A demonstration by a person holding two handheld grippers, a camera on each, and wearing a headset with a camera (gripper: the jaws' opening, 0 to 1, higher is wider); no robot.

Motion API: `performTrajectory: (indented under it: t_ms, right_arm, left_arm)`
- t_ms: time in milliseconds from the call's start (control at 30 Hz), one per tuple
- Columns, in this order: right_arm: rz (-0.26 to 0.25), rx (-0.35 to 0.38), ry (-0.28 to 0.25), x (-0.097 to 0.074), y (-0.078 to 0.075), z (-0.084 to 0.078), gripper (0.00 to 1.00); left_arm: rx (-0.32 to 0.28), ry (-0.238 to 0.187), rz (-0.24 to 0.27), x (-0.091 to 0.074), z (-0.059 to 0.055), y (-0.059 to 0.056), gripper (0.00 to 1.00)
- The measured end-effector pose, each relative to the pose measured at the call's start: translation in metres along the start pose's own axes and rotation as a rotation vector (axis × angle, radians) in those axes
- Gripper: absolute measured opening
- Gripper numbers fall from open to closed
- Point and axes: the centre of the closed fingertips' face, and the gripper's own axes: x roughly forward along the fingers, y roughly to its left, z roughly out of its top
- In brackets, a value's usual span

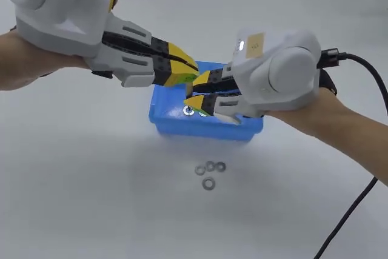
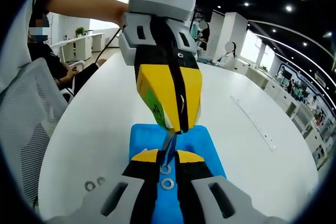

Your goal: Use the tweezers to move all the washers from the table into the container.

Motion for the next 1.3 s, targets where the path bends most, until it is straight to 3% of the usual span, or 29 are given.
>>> performTrajectory:
  t_ms: [300,533,733,833,1033,1300]
  right_arm:
    - [-0.004,-0.03,-0.033,-0.018,0.011,0.018,0.12]
    - [-0.006,-0.044,-0.06,-0.035,0.025,0.032,0.11]
    - [0.004,-0.049,-0.046,-0.042,0.041,0.03,0.11]
    - [0.01,-0.06,-0.046,-0.046,0.051,0.033,0.11]
    - [0.013,-0.071,-0.042,-0.053,0.066,0.033,0.11]
    - [0.055,-0.073,-0.02,-0.056,0.094,0.023,0.11]
  left_arm:
    - [0.058,-0.005,-0.021,-0.009,0.019,-0.018,0.05]
    - [0.096,0.002,-0.022,-0.019,0.036,-0.04,0.05]
    - [0.113,0.037,-0.027,-0.021,0.032,-0.059,0.05]
    - [0.083,0.035,-0.019,-0.023,0.034,-0.066,0.05]
    - [0.079,0.023,-0.016,-0.023,0.035,-0.084,0.05]
    - [0.029,0.018,-0.031,-0.018,0.025,-0.108,0.05]
